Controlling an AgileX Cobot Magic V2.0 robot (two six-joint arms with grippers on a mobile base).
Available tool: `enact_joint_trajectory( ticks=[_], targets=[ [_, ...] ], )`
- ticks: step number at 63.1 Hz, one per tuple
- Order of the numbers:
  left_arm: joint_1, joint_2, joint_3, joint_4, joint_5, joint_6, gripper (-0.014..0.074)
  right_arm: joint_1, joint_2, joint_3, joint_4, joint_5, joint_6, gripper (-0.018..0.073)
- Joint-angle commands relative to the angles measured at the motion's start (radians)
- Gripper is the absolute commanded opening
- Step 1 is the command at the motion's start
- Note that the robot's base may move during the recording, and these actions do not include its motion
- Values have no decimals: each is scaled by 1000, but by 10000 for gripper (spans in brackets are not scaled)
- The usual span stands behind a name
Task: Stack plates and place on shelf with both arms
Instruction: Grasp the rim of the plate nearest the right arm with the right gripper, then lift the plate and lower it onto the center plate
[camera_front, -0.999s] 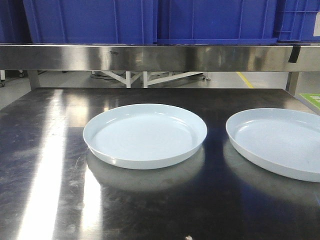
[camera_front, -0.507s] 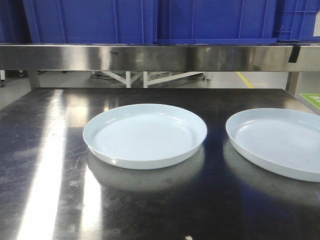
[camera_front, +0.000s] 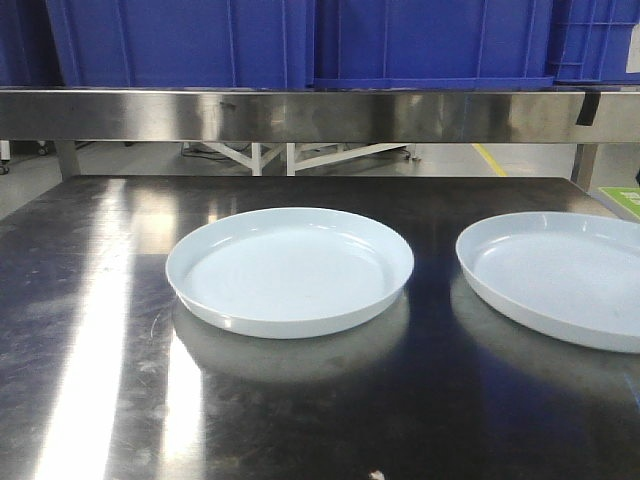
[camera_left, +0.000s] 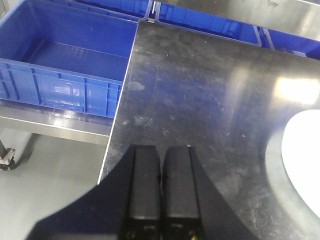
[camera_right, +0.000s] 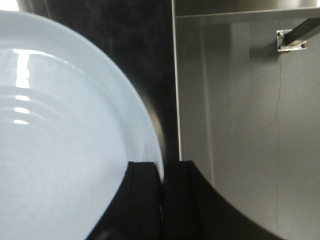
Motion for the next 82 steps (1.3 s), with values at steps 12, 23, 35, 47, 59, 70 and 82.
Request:
enact_joint_trajectory(
  ticks=[12, 23, 35, 47, 59, 70, 82],
  targets=[
    [2, -3, -28, -2, -79, -9, 89, -2, -114, -139, -19, -17, 2, 53],
    [2, -3, -28, -2, -79, -9, 89, -2, -176, -205, 10, -19, 2, 53],
    [2, -3, -28, -2, -79, -9, 89, 32, -202, -259, 110, -22, 2, 53],
    [2, -3, -28, -2, -79, -9, 89, 177, -198, -271, 125, -78, 2, 53],
    [2, -3, -28, -2, -79, -9, 89, 352, -138, -293, 125, -119, 2, 53],
    [2, -3, -28, -2, -79, -9, 89, 460, -47, -346, 125, -119, 2, 53],
    [2, -3, -28, -2, -79, -9, 89, 506, 28, -371, 125, -126, 2, 53]
  ],
)
